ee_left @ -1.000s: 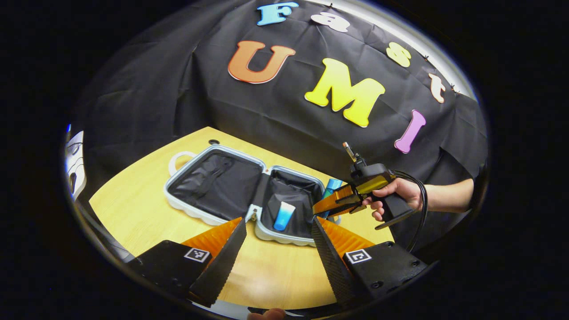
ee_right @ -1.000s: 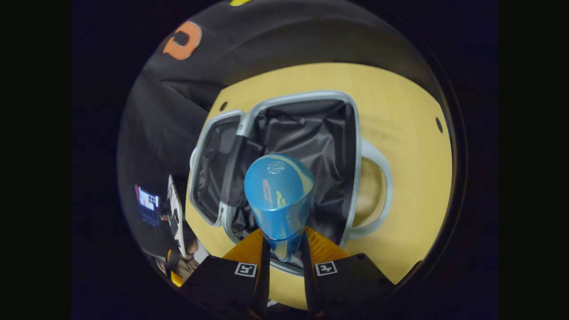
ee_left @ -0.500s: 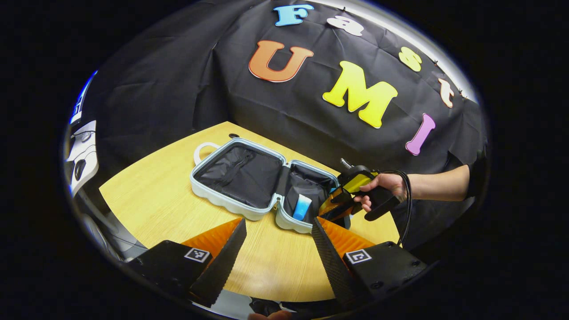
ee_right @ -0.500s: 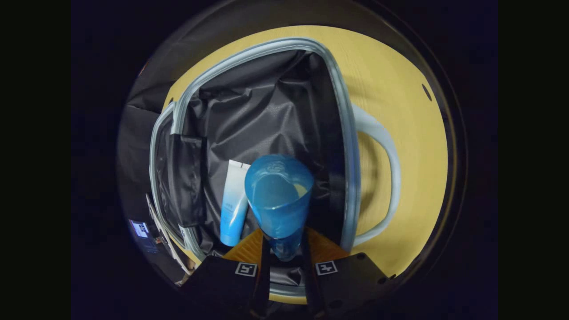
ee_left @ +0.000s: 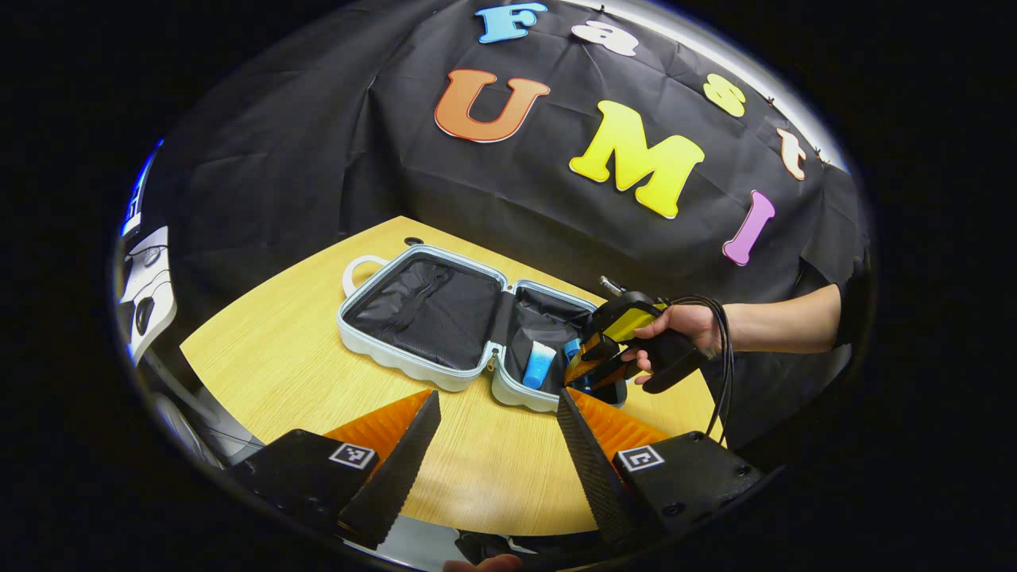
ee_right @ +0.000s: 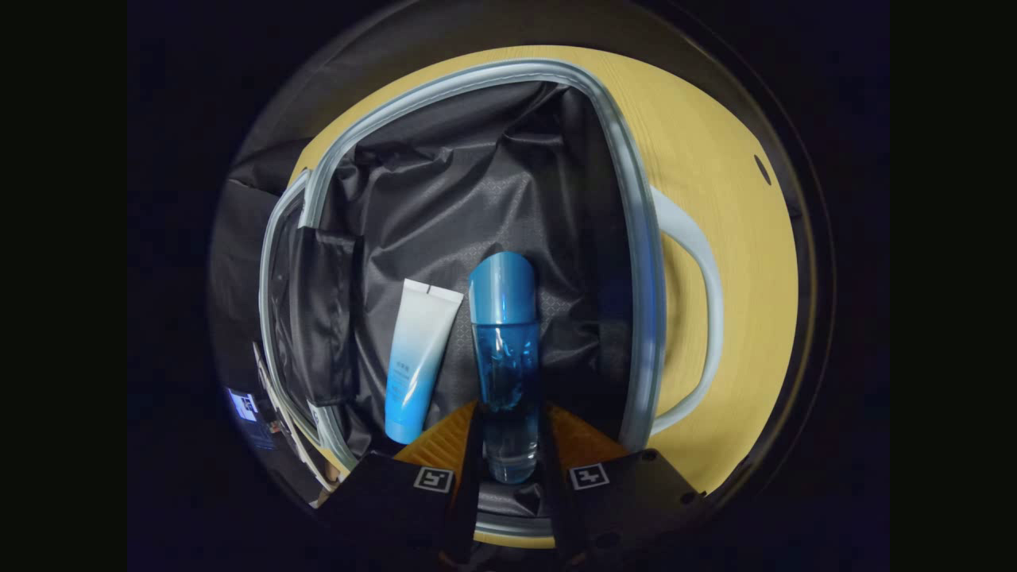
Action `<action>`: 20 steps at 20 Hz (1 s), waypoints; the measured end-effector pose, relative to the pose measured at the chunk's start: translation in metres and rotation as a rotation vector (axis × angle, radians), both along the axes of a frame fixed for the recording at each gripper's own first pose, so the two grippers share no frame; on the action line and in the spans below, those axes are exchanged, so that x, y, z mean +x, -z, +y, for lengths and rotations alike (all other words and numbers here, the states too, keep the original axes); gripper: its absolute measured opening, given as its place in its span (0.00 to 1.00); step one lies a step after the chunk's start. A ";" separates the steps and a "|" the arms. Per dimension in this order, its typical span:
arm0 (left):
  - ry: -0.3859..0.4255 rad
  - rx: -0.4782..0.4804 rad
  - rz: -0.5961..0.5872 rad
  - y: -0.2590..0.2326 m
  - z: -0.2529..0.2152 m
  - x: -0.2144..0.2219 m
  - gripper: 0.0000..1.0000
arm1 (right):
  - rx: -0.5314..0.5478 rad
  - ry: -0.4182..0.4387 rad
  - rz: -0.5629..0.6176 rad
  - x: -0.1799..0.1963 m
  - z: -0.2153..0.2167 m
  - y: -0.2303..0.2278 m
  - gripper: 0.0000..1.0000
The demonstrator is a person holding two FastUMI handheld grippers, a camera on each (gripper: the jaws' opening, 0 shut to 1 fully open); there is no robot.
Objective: First open the suitcase, pack the skin care products into it, and then close the suitcase.
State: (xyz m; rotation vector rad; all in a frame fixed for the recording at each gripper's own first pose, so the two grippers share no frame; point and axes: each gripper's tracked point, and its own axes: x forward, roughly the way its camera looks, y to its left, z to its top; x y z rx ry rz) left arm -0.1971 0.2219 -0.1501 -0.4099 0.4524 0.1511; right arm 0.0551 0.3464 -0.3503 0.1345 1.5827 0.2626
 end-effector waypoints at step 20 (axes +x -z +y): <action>-0.202 -0.190 0.030 0.073 0.253 0.152 0.95 | 0.274 -0.179 -0.722 -0.050 -0.152 -0.184 0.70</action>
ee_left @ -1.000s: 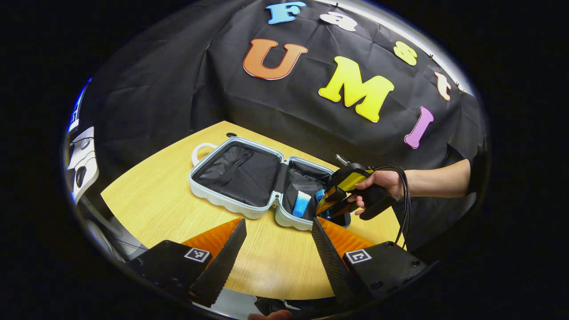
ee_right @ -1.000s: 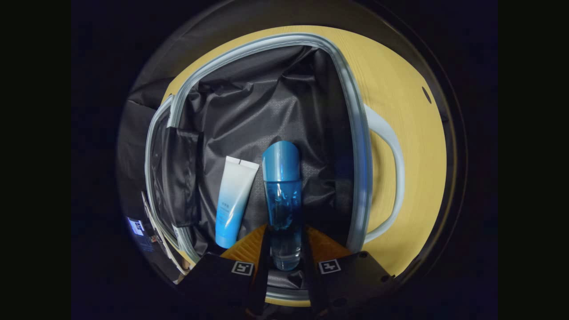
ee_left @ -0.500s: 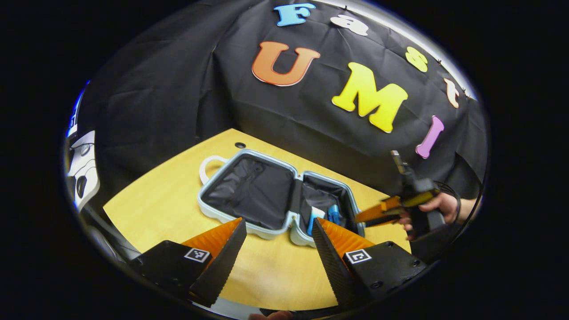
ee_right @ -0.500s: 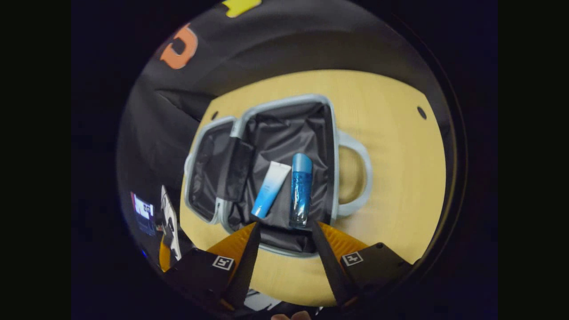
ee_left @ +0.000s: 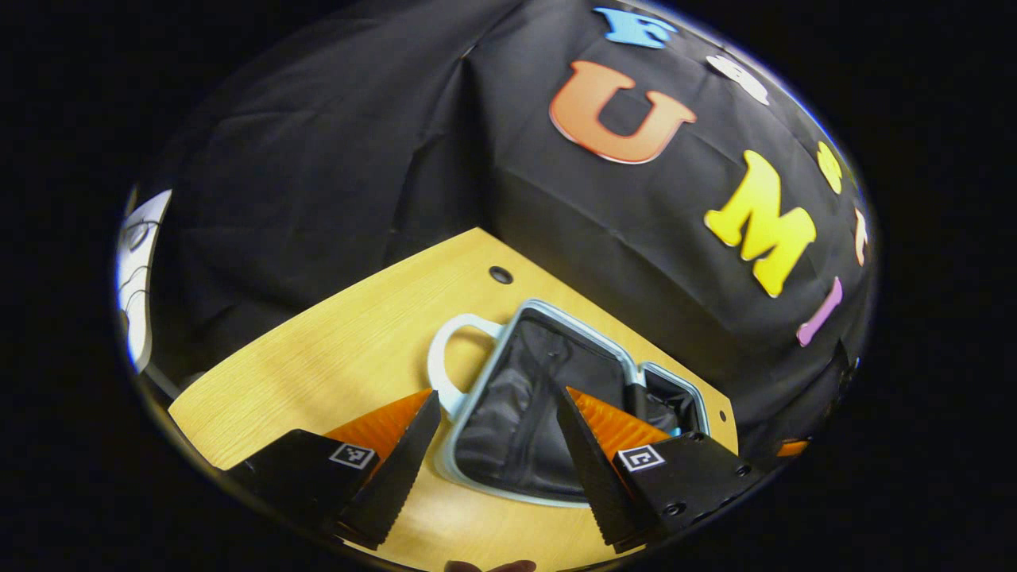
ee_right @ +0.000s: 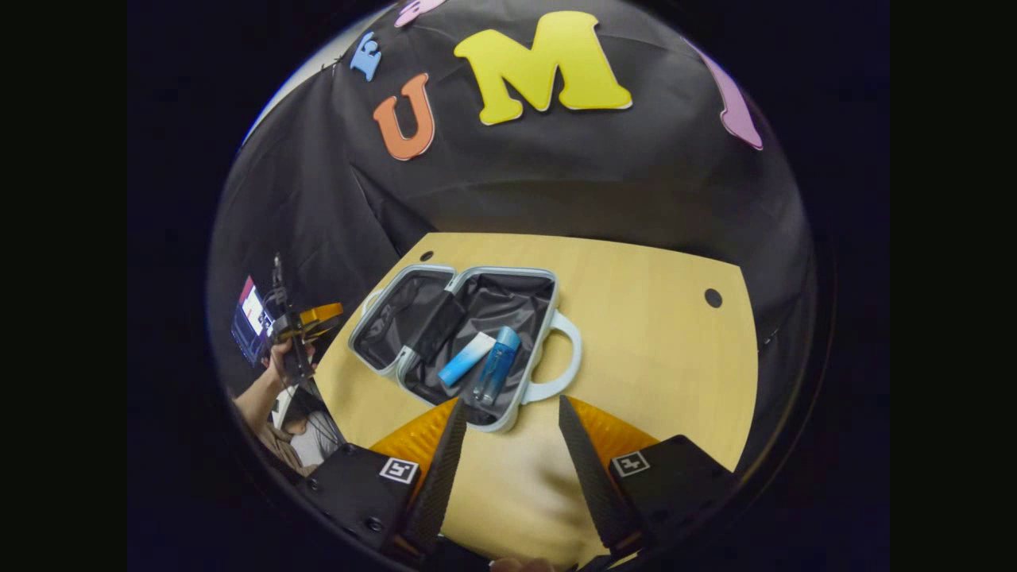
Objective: First open the suitcase, pack the skin care products into it, and then close the suitcase.
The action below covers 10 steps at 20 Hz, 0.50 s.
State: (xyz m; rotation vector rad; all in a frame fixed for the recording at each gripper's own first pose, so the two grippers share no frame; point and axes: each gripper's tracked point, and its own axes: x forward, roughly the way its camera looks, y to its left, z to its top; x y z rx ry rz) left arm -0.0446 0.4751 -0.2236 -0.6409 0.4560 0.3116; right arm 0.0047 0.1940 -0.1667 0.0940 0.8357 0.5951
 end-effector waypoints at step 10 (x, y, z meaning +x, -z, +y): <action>-0.074 -0.076 0.184 0.083 0.043 0.063 0.89 | -0.022 0.089 -0.025 -0.009 -0.037 -0.006 0.70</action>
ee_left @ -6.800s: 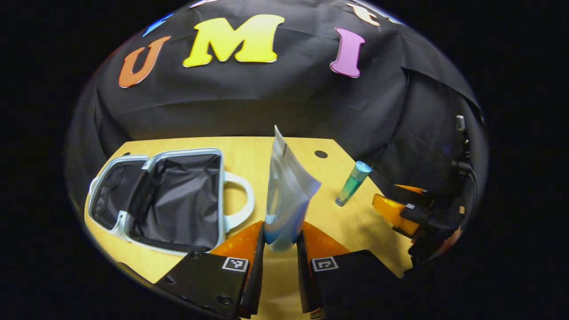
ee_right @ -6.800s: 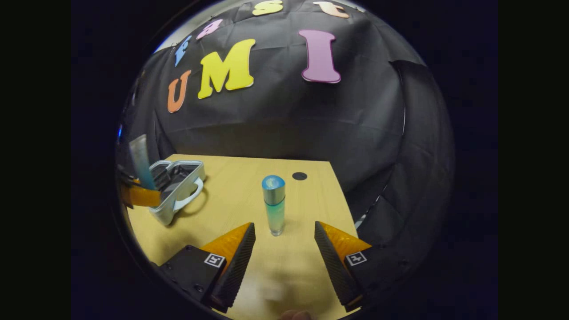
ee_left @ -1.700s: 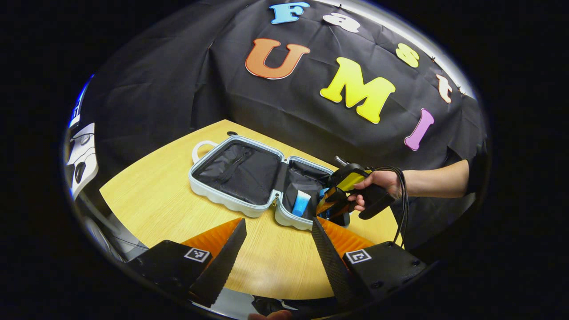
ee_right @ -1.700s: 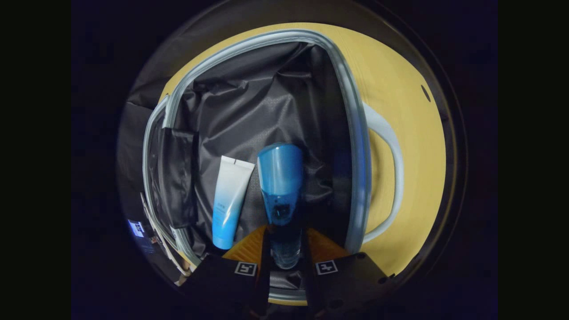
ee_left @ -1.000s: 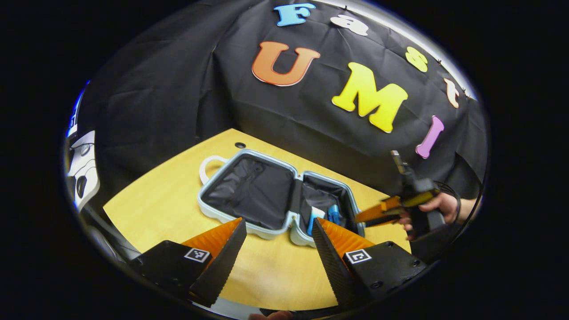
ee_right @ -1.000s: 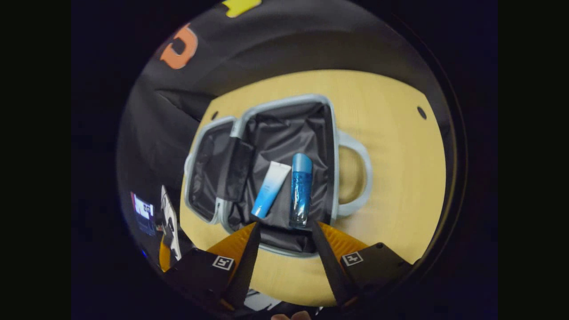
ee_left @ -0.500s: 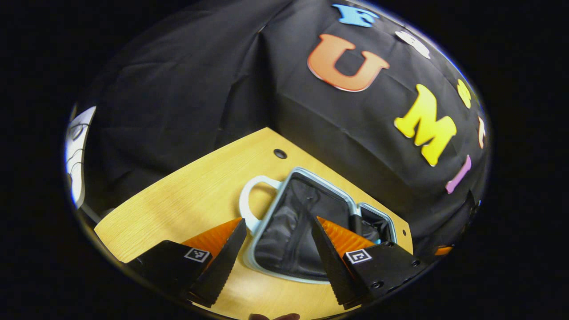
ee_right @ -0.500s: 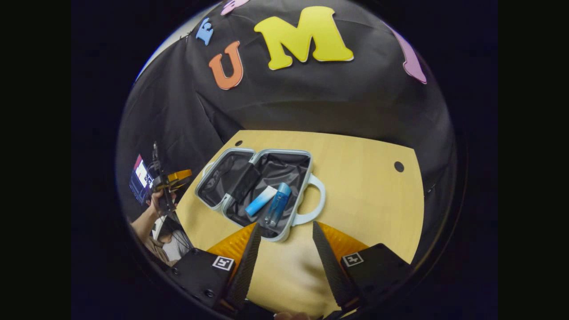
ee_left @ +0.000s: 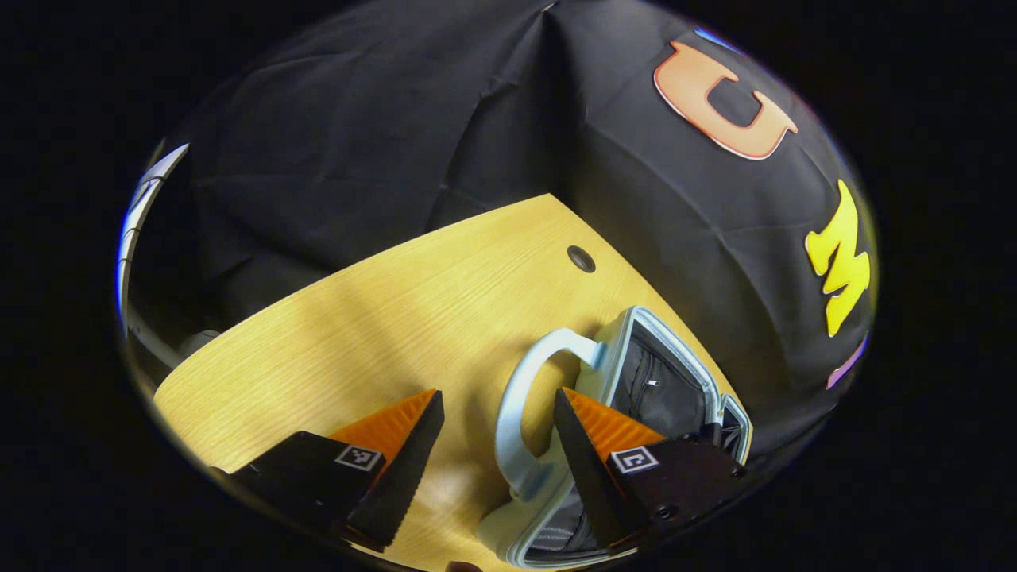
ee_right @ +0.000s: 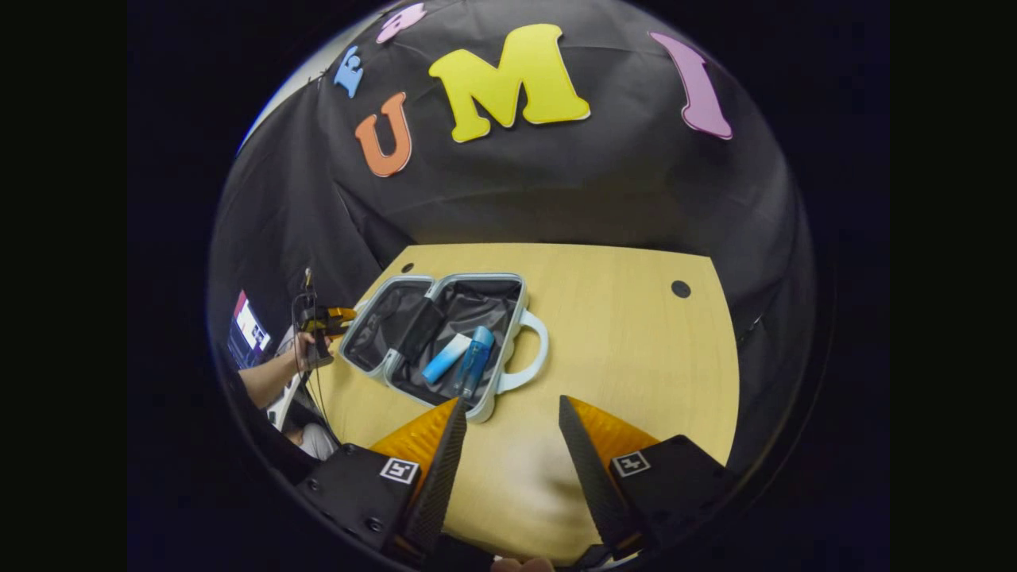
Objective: First open the suitcase, pack the skin care products into it, and then close the suitcase.
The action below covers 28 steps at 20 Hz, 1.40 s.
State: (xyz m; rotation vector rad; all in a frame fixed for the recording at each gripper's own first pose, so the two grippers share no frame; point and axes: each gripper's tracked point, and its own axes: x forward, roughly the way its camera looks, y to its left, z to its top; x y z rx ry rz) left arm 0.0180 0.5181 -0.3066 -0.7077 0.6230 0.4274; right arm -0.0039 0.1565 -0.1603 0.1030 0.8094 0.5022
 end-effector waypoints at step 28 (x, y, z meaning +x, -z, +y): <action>0.209 0.880 -0.166 -0.287 -0.264 0.032 0.11 | 0.209 0.160 -0.280 -0.002 -0.100 -0.075 0.70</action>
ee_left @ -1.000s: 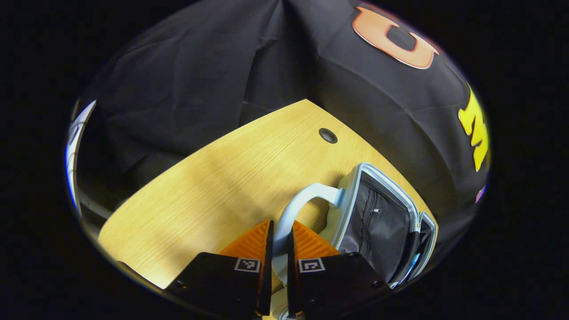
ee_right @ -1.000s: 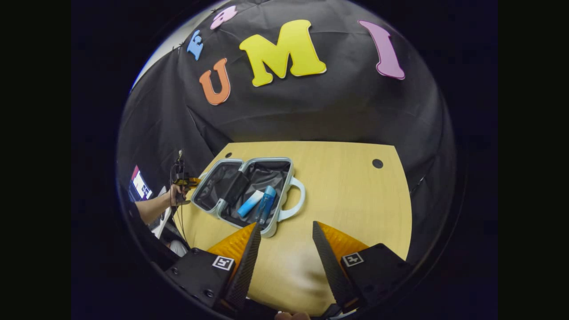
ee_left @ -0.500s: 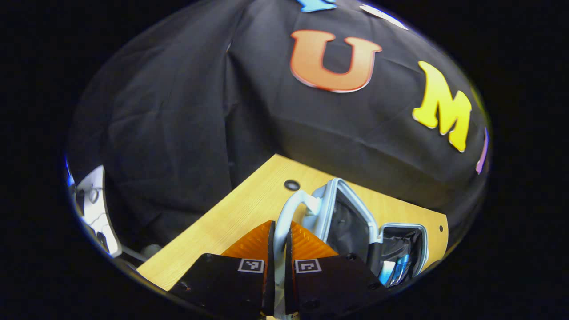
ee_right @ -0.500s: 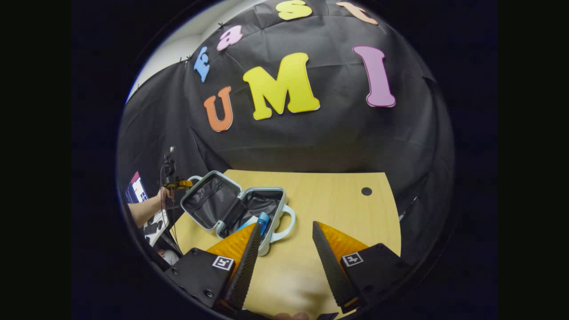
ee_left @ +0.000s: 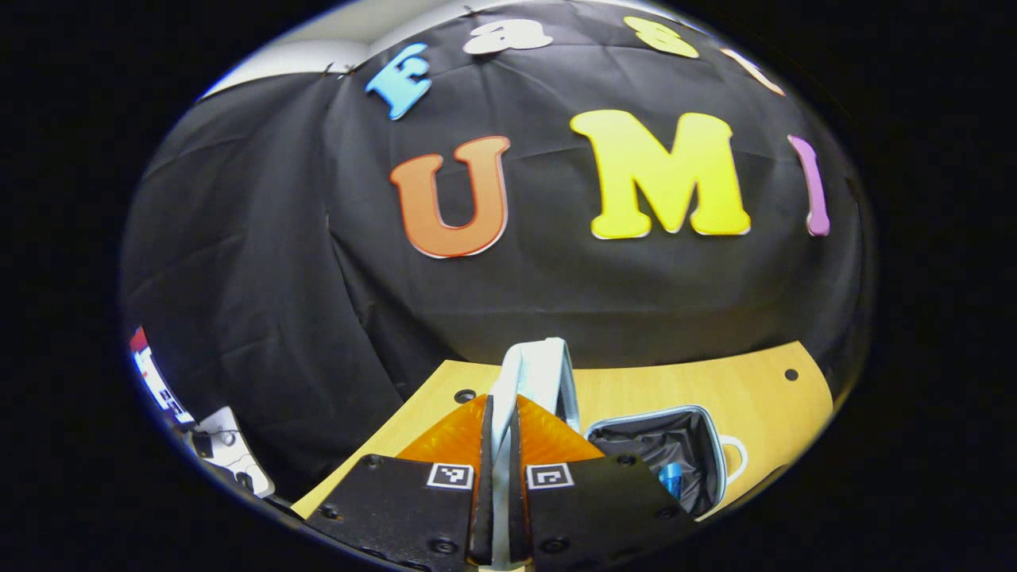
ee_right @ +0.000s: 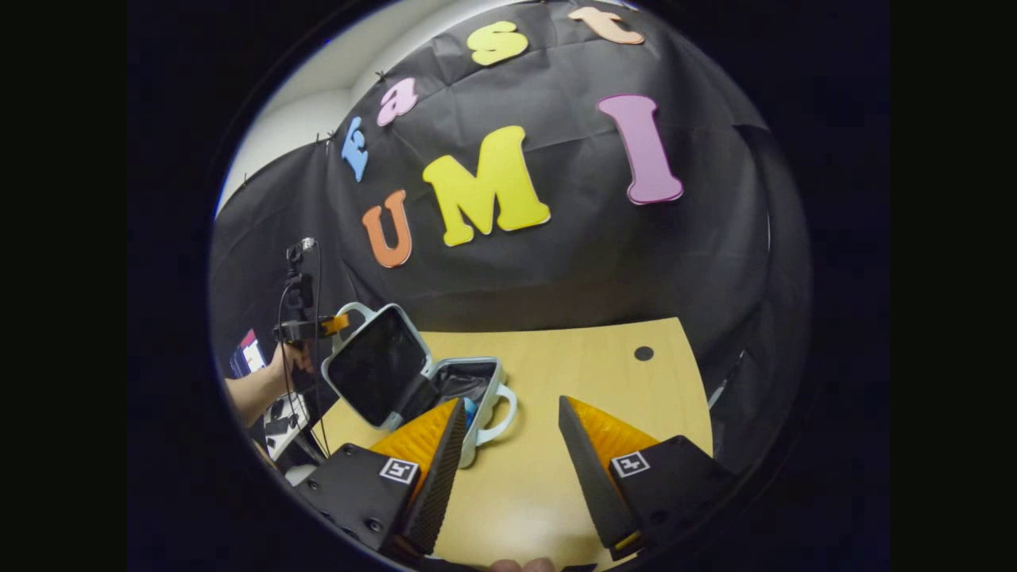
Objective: First open the suitcase, pack the skin care products into it, and then close the suitcase.
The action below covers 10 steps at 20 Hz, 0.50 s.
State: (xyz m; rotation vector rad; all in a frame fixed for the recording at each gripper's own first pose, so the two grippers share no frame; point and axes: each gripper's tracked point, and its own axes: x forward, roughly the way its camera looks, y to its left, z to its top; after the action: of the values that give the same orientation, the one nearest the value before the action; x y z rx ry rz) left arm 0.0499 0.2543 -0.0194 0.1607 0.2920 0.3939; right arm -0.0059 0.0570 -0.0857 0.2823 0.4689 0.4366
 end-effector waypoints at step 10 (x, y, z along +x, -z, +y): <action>0.289 -0.021 0.079 0.084 -0.209 0.035 0.10 | -0.071 0.242 0.008 -0.001 -0.113 0.003 0.70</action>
State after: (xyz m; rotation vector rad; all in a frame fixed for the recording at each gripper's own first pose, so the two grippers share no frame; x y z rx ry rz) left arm 0.0847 0.0453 -0.1032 0.1951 0.3453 0.0984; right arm -0.0068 -0.0563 -0.0885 0.2686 0.4511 0.1828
